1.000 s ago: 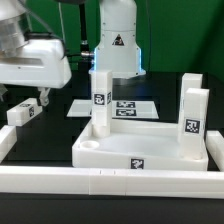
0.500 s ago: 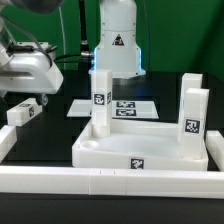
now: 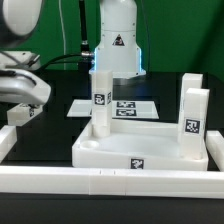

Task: Assemble desk

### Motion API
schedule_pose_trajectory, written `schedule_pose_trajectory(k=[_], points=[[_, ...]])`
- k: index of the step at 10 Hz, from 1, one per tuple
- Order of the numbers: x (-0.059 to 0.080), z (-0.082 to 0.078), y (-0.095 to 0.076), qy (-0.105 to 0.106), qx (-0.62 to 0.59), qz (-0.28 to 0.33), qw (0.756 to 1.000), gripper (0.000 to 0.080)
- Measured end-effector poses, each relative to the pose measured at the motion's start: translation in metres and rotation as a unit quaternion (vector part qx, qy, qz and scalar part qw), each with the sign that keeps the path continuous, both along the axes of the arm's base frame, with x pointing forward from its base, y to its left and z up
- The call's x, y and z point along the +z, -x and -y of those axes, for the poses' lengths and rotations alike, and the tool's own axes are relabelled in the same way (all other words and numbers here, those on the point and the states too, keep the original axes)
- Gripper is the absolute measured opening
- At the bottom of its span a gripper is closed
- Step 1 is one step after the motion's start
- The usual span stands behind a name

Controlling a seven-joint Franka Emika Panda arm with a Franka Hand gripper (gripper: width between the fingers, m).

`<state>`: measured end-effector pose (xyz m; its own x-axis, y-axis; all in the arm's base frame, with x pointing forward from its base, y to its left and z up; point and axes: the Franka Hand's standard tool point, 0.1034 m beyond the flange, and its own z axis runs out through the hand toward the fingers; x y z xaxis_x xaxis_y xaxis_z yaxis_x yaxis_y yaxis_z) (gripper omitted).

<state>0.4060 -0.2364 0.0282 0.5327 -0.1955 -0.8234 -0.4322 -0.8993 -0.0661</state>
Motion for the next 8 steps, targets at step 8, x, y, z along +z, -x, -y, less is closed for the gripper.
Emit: schedule_pose_trajectory(k=[8], points=[[-0.017, -0.007, -0.004, -0.022, 0.030, 0.013, 0.999, 0.0649]])
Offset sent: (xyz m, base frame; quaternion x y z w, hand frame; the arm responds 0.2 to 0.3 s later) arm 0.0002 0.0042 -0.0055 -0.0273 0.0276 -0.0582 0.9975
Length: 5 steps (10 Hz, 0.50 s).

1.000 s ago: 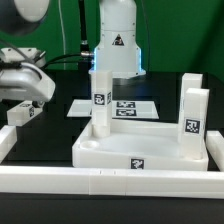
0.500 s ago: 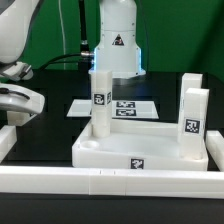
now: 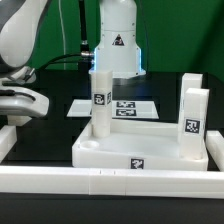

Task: Assemble desk

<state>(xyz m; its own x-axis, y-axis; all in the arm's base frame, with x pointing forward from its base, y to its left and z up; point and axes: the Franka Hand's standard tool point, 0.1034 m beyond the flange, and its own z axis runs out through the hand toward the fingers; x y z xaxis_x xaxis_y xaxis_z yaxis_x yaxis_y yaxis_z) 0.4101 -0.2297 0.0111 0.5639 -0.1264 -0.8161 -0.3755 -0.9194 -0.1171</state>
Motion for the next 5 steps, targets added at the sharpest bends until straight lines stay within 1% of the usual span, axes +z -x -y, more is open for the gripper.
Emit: schedule_pose_trajectory(k=[1, 3, 4, 5], points=[[0.001, -0.001, 0.003, -0.004, -0.003, -0.009, 1.000, 0.0649], [0.000, -0.001, 0.002, -0.003, -0.003, -0.008, 1.000, 0.0649], [0.003, -0.003, 0.010, -0.013, -0.006, -0.037, 0.999, 0.0649], [-0.003, -0.001, 0.012, -0.015, -0.006, -0.062, 0.998, 0.0649]])
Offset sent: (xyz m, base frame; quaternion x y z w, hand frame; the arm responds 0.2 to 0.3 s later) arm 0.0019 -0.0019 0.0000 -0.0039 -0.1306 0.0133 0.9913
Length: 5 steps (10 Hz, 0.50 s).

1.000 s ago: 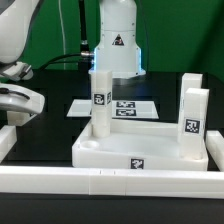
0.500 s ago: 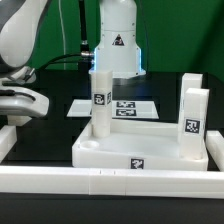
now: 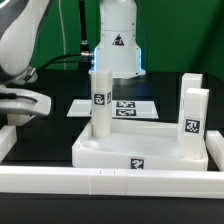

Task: Assemble desk

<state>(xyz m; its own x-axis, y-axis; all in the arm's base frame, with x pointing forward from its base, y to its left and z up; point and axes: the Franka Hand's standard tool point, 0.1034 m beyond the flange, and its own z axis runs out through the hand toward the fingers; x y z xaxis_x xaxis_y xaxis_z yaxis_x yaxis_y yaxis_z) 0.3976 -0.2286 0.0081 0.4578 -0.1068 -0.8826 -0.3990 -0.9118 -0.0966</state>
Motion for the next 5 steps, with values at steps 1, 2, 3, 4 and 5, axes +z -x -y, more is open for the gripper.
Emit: schedule_pose_trajectory(k=[1, 2, 3, 4, 5], points=[[-0.0035, 0.0012, -0.0018, 0.002, 0.003, 0.002, 1.000, 0.0649], [-0.0036, 0.0012, -0.0033, 0.005, 0.004, 0.006, 1.000, 0.0649], [-0.0039, 0.0009, -0.0034, 0.005, 0.005, 0.006, 1.000, 0.0522], [-0.0047, 0.0016, -0.0040, 0.006, 0.005, 0.008, 1.000, 0.0383], [-0.0051, 0.0022, -0.0045, 0.007, 0.006, 0.010, 1.000, 0.0288]])
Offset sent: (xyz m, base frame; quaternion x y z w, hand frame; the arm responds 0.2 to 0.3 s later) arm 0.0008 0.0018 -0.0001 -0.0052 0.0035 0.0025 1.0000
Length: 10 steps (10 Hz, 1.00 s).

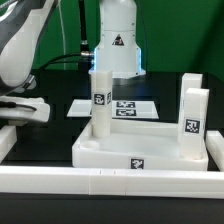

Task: Assemble desk

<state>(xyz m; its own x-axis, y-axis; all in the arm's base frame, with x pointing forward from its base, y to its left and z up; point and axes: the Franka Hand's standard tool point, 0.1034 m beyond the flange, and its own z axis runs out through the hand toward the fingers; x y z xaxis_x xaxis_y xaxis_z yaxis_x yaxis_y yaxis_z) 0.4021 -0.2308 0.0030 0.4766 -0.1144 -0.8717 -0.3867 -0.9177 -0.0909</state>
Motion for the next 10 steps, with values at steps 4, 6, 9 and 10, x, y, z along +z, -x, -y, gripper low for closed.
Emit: schedule_pose_trajectory(k=[4, 6, 9, 10], points=[[0.002, -0.001, -0.002, 0.000, 0.001, 0.001, 1.000, 0.0288], [0.019, -0.006, -0.012, 0.008, -0.004, 0.003, 1.000, 0.0288], [0.058, -0.029, -0.040, 0.048, -0.014, 0.009, 0.999, 0.0288], [0.062, -0.033, -0.045, 0.050, -0.010, 0.016, 0.999, 0.0289]])
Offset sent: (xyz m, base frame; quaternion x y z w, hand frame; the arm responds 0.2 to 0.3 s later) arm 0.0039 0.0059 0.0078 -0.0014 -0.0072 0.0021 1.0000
